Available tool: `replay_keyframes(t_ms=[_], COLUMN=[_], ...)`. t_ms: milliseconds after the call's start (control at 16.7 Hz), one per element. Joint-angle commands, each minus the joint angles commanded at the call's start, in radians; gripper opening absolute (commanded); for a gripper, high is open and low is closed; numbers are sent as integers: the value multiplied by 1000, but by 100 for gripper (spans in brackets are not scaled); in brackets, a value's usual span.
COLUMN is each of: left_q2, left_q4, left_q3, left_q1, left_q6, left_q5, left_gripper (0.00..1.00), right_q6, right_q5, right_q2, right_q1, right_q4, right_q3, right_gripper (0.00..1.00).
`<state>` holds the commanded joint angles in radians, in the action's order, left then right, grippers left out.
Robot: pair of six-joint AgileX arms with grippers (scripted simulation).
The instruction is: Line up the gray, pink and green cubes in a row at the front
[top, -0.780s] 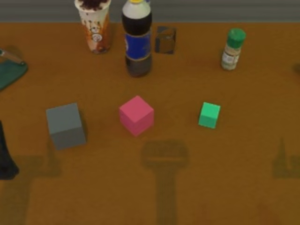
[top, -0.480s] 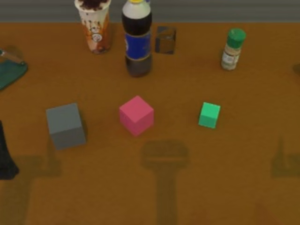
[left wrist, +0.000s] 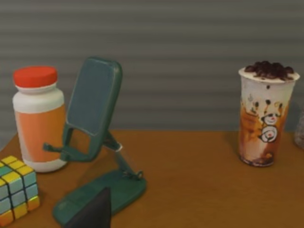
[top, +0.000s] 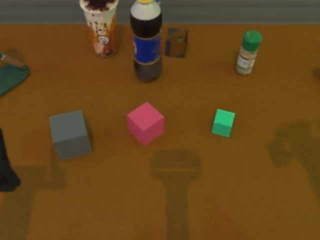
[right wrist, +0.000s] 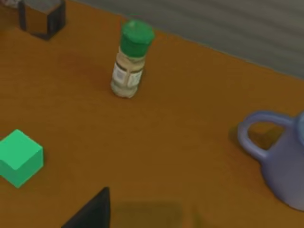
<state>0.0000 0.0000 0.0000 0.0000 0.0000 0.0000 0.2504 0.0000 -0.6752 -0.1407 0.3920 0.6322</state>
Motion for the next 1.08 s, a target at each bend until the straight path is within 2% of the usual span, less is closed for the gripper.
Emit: replay_keyframes(t_ms=[600,840,1080], left_q2=[0,0,0], left_q4=[0,0,0], left_q3=[0,0,0], left_q1=[0,0,0], left_q6=[0,0,0], left_q5=[0,0,0], left_gripper=[100,100,100], right_q6=[366,474,539], right_q5=[5,4,4], right_q2=[-1183,-1493,-1658], right_q1=[-199,-260,-296], right_q4=[601,766,854], right_q3=[927,1210,1388], right_gripper=[100,100,100])
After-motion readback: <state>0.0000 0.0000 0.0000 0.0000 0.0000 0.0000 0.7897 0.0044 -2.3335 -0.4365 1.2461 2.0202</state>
